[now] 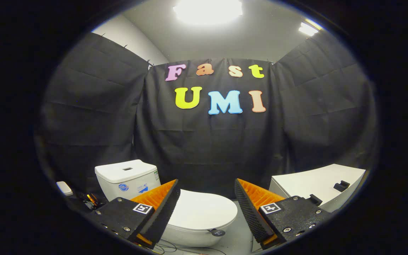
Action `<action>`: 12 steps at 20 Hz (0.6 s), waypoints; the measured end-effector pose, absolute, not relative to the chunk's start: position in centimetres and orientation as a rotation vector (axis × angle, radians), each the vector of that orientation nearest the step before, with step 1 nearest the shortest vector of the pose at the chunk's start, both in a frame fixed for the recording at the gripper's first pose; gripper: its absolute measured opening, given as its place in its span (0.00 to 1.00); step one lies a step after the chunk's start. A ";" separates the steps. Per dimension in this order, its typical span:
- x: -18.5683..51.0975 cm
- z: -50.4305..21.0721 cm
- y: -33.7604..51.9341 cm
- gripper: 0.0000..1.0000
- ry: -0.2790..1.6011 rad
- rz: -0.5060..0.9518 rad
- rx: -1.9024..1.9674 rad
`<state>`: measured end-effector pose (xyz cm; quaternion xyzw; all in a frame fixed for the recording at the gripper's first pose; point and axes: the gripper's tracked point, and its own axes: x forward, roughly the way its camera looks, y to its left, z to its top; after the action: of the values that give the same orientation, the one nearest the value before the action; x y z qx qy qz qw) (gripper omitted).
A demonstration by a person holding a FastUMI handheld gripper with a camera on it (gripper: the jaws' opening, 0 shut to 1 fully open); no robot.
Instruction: Open the toilet lid.
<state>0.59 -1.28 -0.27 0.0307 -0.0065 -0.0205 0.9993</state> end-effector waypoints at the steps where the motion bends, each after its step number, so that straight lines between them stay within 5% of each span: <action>1: 1.0 -0.4 -1.1 0.95 -0.013 -0.037 0.079; 12: 4.7 -4.9 -5.2 0.95 0.035 -0.195 0.360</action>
<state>4.67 -5.20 -4.86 0.1789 0.0175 -0.0968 0.9789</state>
